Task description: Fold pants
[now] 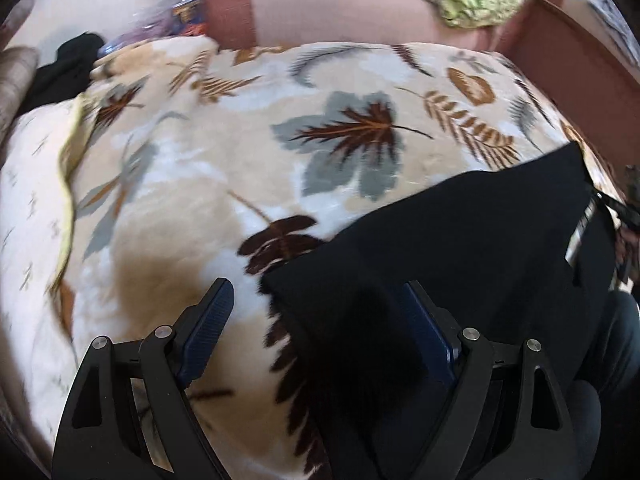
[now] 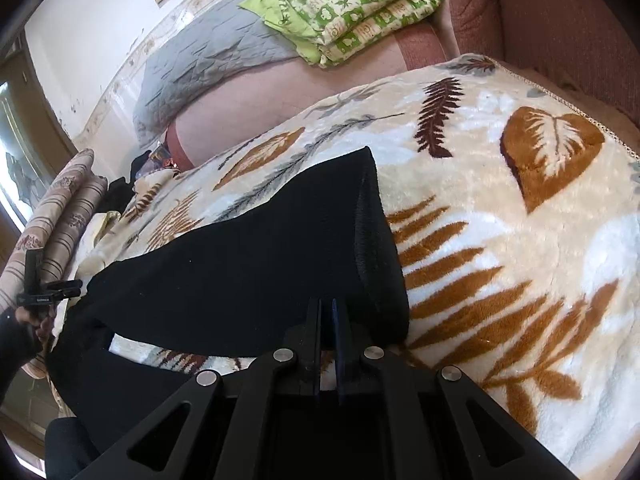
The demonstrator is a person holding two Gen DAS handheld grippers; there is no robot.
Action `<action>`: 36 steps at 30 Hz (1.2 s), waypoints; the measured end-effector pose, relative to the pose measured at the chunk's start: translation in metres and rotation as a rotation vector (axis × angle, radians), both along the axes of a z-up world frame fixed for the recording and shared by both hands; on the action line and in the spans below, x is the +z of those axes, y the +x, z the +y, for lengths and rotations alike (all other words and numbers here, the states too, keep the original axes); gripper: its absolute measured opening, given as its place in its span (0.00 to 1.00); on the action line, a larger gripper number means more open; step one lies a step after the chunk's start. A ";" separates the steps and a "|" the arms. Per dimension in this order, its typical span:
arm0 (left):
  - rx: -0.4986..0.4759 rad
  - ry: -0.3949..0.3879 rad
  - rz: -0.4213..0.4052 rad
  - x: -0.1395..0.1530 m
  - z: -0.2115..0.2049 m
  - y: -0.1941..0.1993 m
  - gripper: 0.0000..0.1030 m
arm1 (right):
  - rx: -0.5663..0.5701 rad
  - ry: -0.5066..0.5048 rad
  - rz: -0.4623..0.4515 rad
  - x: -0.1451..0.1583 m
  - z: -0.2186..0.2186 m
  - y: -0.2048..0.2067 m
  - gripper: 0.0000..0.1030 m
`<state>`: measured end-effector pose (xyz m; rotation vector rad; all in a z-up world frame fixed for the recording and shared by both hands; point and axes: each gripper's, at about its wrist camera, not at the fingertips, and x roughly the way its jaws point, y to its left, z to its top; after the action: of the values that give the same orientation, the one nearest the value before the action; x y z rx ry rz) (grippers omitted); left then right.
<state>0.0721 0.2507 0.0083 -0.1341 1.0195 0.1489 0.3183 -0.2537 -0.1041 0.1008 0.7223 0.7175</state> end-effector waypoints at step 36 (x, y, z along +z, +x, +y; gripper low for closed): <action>-0.148 0.007 -0.012 -0.026 0.002 0.009 0.81 | 0.002 0.027 0.011 0.000 -0.001 -0.003 0.04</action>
<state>0.0809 0.2530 -0.0179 -0.0529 1.0127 0.0171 0.3152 -0.2543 -0.1038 0.1291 0.7230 0.7294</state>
